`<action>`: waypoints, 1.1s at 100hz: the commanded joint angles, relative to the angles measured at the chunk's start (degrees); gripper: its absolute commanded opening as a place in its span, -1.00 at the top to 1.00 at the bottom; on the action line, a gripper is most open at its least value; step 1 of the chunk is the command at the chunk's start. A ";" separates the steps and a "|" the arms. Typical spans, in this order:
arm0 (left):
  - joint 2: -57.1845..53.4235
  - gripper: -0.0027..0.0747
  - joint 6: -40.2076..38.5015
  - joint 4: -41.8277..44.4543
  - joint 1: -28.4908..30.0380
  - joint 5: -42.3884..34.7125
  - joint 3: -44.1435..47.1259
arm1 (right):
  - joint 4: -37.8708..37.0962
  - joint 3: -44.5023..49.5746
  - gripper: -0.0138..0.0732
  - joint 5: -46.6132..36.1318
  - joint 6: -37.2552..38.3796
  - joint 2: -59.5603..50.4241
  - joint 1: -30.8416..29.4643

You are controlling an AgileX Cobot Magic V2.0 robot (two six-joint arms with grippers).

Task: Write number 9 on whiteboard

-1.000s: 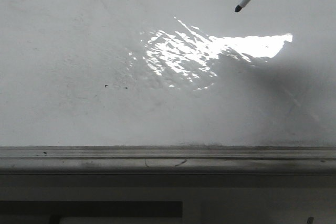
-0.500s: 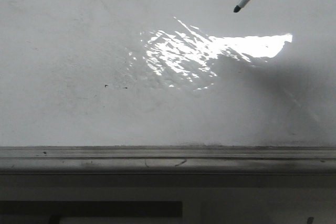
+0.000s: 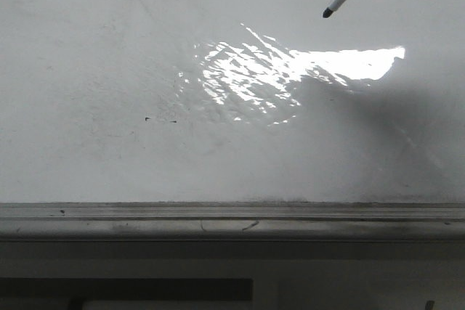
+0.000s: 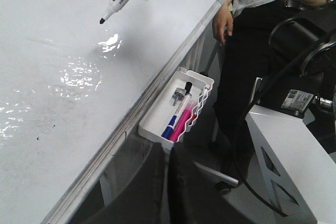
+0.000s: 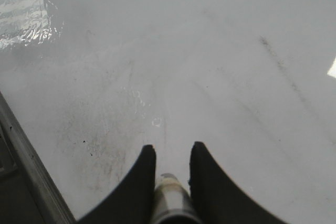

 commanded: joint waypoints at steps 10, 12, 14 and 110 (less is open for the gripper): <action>0.11 0.98 -0.67 -2.80 -0.04 -2.94 -1.54 | -0.16 -1.61 0.76 -4.45 -0.12 -0.12 -0.35; 0.11 0.98 -0.67 -2.80 -0.04 -2.94 -1.54 | -0.16 -1.61 0.76 -4.45 -0.12 -0.12 -0.35; 0.11 0.98 -0.67 -2.80 -0.04 -2.94 -1.54 | -0.08 -1.61 0.76 -4.45 -0.12 -0.12 -0.35; 0.11 0.98 -0.67 -2.80 -0.04 -3.27 -1.54 | -12.42 -1.61 0.76 -6.43 -0.75 3.35 -0.35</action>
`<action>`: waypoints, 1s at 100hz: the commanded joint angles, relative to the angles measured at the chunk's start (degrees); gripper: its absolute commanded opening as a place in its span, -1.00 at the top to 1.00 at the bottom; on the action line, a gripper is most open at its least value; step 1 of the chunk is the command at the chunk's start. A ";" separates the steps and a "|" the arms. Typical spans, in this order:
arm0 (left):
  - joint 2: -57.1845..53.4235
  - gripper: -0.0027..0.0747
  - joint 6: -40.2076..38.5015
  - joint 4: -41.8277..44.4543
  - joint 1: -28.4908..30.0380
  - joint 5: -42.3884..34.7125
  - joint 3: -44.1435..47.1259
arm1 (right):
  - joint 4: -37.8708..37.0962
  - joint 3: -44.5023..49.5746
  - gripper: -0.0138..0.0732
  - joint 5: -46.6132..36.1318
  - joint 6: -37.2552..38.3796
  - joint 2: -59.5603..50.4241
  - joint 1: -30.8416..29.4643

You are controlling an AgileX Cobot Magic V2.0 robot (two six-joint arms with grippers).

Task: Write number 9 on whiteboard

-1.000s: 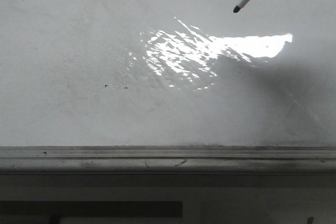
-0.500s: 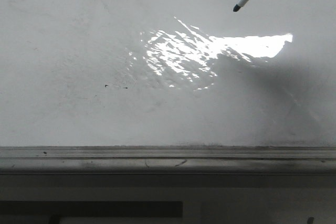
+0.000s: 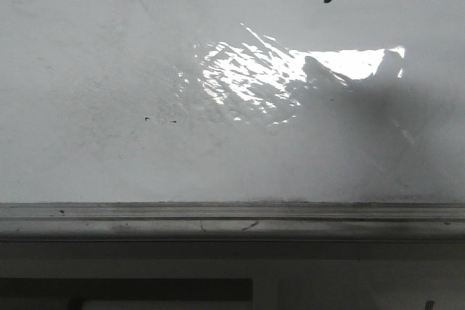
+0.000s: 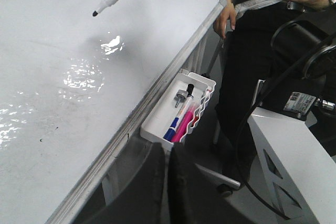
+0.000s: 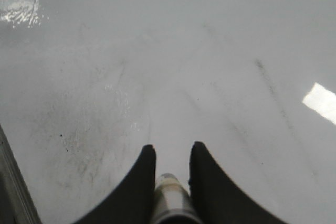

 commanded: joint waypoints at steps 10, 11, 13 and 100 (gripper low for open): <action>0.11 0.98 -0.67 -2.80 -0.04 -2.69 -1.54 | -2.39 -1.61 0.77 -3.53 -0.50 2.54 -0.35; 0.11 0.98 -0.67 -2.80 -0.04 -2.69 -1.54 | -2.39 -1.61 0.77 -3.43 -0.50 2.67 -0.35; 0.11 0.98 -0.67 -2.80 -0.04 -2.69 -1.54 | -2.39 -1.61 0.77 -3.43 -0.50 2.94 -0.35; 0.11 0.98 -0.67 -2.80 -0.04 -2.74 -1.54 | 0.05 -1.61 0.78 6.64 -0.38 6.36 -0.21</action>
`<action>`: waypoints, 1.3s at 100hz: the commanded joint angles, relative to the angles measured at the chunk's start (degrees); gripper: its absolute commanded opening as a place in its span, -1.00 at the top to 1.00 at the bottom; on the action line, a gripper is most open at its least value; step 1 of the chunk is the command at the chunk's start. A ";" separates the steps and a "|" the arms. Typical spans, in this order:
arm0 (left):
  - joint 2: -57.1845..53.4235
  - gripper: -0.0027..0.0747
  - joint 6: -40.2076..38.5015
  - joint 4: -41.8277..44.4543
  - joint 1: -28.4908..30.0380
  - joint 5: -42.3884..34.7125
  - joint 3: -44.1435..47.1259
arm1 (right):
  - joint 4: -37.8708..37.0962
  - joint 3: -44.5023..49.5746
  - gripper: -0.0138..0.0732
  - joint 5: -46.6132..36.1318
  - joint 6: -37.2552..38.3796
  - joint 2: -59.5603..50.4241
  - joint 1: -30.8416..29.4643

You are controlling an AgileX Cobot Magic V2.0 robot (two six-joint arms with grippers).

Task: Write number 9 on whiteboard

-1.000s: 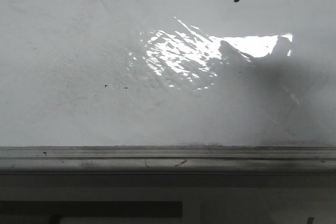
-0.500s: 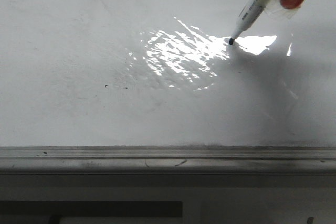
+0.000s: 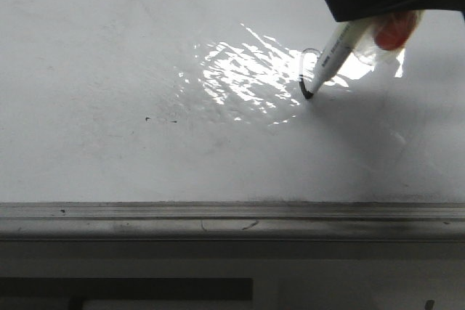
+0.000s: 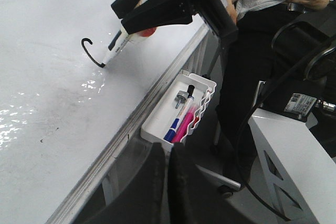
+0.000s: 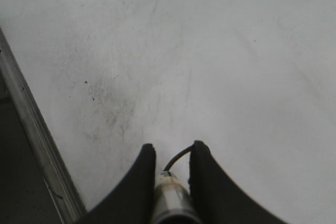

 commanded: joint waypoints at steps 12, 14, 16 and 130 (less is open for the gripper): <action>0.11 0.98 -0.67 -2.71 -0.04 -2.60 -1.54 | -1.55 -2.69 0.78 0.03 -0.49 -1.63 -4.08; 0.11 0.98 -0.67 -2.71 -0.04 -2.60 -1.54 | -1.55 -3.08 0.78 0.05 -0.49 -1.63 -4.61; 0.11 0.98 -0.67 -2.71 -0.04 -2.60 -1.54 | -1.55 -3.35 0.78 -0.23 -0.49 -1.52 -5.11; 1.74 0.80 2.26 -2.44 -0.04 -4.37 -1.54 | 8.50 -9.77 0.78 10.76 -0.49 -6.75 11.33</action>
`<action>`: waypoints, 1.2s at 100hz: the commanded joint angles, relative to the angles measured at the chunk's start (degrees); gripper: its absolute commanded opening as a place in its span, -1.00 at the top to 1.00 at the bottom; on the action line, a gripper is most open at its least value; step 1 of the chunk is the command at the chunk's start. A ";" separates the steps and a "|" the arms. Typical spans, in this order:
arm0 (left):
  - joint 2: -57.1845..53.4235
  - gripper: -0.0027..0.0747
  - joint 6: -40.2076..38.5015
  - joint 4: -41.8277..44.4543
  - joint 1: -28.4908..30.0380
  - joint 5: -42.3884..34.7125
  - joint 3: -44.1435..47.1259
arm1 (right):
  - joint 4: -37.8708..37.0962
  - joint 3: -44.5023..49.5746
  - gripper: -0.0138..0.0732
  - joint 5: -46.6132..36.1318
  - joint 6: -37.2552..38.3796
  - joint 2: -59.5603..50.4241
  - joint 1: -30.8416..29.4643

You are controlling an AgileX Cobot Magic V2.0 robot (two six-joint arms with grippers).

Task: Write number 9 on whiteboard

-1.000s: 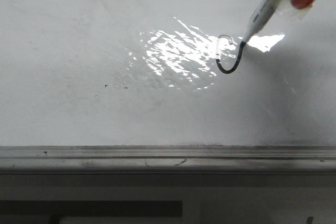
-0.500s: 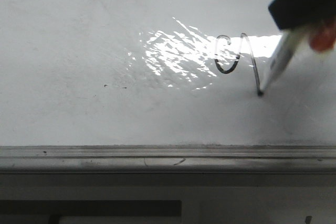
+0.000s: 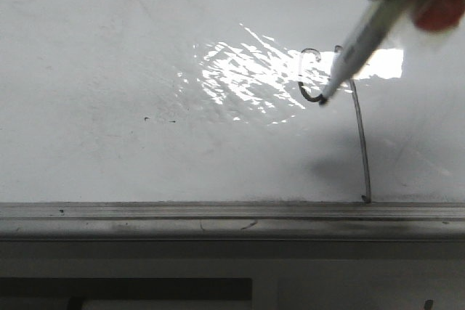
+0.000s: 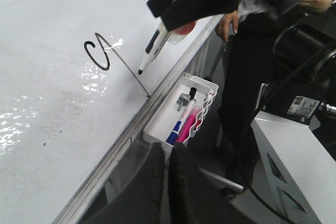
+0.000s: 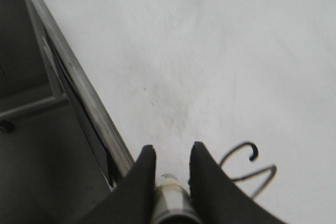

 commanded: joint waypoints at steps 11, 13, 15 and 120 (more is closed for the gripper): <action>5.10 0.15 5.03 -2.30 -0.04 -5.15 -1.79 | -0.43 -3.76 0.78 -0.42 -0.88 -0.25 7.95; 5.64 0.07 5.26 -2.30 -0.04 -5.57 -1.79 | -0.43 -3.76 0.78 -0.44 -0.88 -0.01 8.74; 6.48 -0.04 5.27 -2.30 -0.04 -6.25 -1.79 | -0.43 -3.76 0.78 -0.44 -0.88 0.38 9.23; 29.97 0.10 46.34 -41.38 -4.00 -3.87 -3.51 | -0.12 -3.76 0.78 -12.58 -0.88 7.18 14.32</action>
